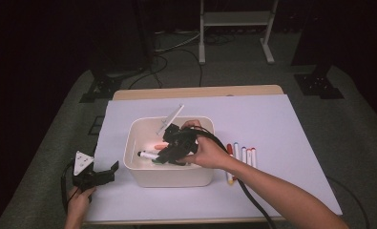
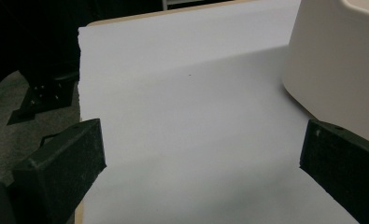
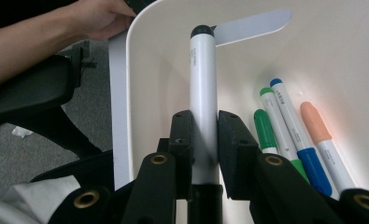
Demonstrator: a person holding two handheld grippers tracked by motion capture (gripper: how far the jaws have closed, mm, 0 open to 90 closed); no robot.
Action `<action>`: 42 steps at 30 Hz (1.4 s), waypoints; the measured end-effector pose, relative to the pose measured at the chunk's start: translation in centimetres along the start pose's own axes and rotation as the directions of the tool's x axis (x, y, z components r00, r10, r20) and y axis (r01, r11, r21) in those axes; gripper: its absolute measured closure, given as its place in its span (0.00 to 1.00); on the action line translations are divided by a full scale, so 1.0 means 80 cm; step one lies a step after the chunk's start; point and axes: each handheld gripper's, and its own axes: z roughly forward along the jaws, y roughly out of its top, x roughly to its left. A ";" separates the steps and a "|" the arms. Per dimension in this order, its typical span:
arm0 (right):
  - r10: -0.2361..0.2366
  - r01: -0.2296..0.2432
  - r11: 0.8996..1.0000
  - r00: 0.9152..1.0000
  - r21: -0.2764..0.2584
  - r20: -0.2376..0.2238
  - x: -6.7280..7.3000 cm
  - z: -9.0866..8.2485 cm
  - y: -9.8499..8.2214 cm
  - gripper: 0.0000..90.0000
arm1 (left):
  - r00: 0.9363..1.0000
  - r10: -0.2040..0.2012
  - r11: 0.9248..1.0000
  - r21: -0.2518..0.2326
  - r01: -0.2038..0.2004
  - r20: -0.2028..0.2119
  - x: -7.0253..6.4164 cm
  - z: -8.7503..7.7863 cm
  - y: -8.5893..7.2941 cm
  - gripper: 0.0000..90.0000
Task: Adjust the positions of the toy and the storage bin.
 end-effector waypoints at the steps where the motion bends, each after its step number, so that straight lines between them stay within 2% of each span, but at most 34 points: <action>1: 0.004 -0.004 1.000 1.000 0.006 0.000 0.000 0.002 0.001 0.84 | 1.000 0.000 1.000 0.001 0.000 0.000 0.000 0.000 0.000 0.00; 12: 0.004 -0.003 0.998 1.000 0.063 -0.020 -0.009 0.025 0.004 0.84 | 1.000 -0.003 1.000 -0.002 0.003 0.002 0.000 0.000 0.000 0.00; 24: 0.000 0.002 0.994 1.000 0.106 -0.017 -0.008 0.041 0.004 0.83 | 1.000 -0.002 1.000 -0.003 0.002 0.004 0.000 0.000 0.000 0.00; 27: 0.003 -0.001 0.994 1.000 0.107 -0.020 -0.009 0.041 0.004 0.77 | 1.000 -0.003 1.000 -0.005 0.003 0.004 0.000 0.000 0.000 0.00; 33: 0.009 -0.010 0.997 1.000 0.077 0.009 -0.008 0.020 0.001 0.69 | 1.000 -0.005 1.000 -0.004 0.005 0.004 0.000 0.000 0.000 0.00; 37: 0.028 -0.028 0.999 1.000 0.019 0.009 -0.010 -0.008 -0.005 0.62 | 1.000 0.000 1.000 -0.002 0.000 0.004 0.000 0.000 0.000 0.00; 42: 0.059 -0.058 0.998 0.998 -0.025 0.024 -0.012 -0.045 -0.019 0.55 | 1.000 0.000 1.000 0.000 0.000 0.002 0.000 0.000 0.000 0.00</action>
